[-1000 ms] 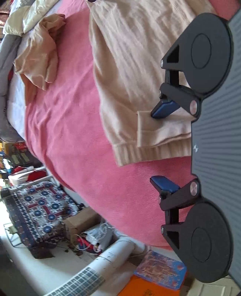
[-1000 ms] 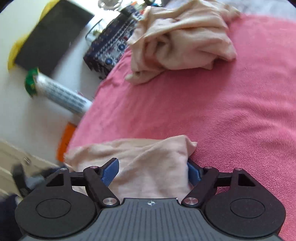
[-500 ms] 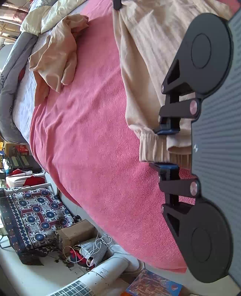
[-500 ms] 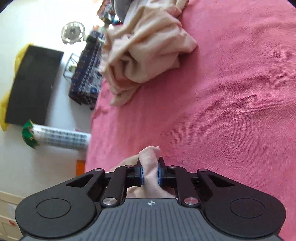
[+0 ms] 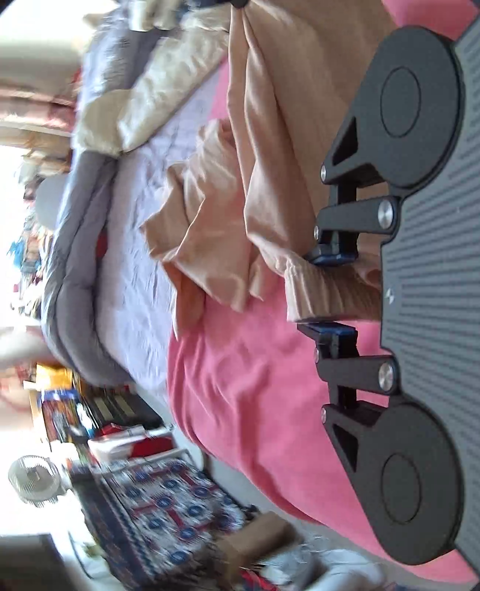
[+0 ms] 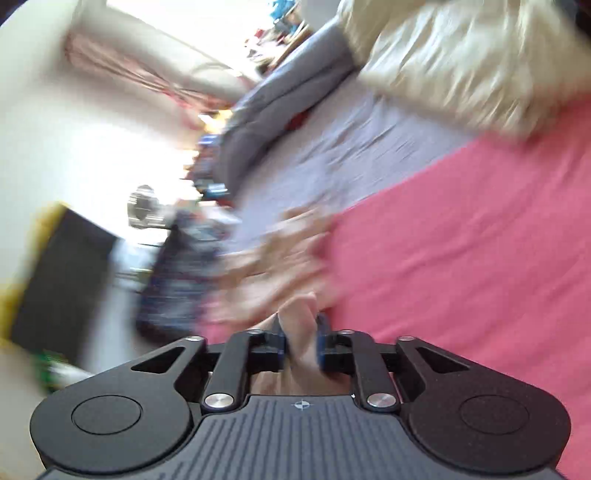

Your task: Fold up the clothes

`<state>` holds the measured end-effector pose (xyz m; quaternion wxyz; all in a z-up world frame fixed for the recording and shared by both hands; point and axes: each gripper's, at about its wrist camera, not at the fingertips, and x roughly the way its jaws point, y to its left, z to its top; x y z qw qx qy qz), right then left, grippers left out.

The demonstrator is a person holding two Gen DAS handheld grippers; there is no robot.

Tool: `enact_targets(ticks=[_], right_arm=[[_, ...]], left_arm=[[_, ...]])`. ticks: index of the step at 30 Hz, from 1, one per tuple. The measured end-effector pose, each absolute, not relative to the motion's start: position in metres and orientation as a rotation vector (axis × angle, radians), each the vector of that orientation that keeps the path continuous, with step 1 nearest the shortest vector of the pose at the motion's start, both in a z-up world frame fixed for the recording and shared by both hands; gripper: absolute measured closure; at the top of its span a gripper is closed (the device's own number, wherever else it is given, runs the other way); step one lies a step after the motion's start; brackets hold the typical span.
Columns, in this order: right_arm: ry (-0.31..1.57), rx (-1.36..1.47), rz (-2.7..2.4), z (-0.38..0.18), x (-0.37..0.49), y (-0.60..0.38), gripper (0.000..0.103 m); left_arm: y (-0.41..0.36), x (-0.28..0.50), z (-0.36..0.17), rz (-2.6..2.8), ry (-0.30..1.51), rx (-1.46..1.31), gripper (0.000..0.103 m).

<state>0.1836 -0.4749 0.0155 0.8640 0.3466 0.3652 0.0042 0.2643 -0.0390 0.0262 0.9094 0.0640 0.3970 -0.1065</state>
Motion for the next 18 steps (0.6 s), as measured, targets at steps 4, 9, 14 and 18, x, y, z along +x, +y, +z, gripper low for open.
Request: enact_targets(ticks=[4,9,14,18], right_arm=[[0.877,0.425,-0.198,-0.01,0.204,-0.477,0.047],[0.922,0.439,-0.078,-0.019,0.175,-0.469,0.032],[1.014,0.651,-0.044,-0.051,0.13,-0.471,0.032],[0.934,0.937,0.01,-0.074,0.098,-0.483,0.031]], left_arm=[[-0.076,0.31,-0.01,-0.12,0.898,0.255,0.061],[-0.059,0.312,-0.002,-0.045,0.89,0.181,0.047],[-0.016,0.298,0.007,0.113,0.86,0.226,0.039],[0.023,0.277,0.016,0.218,0.857,0.16,0.046]])
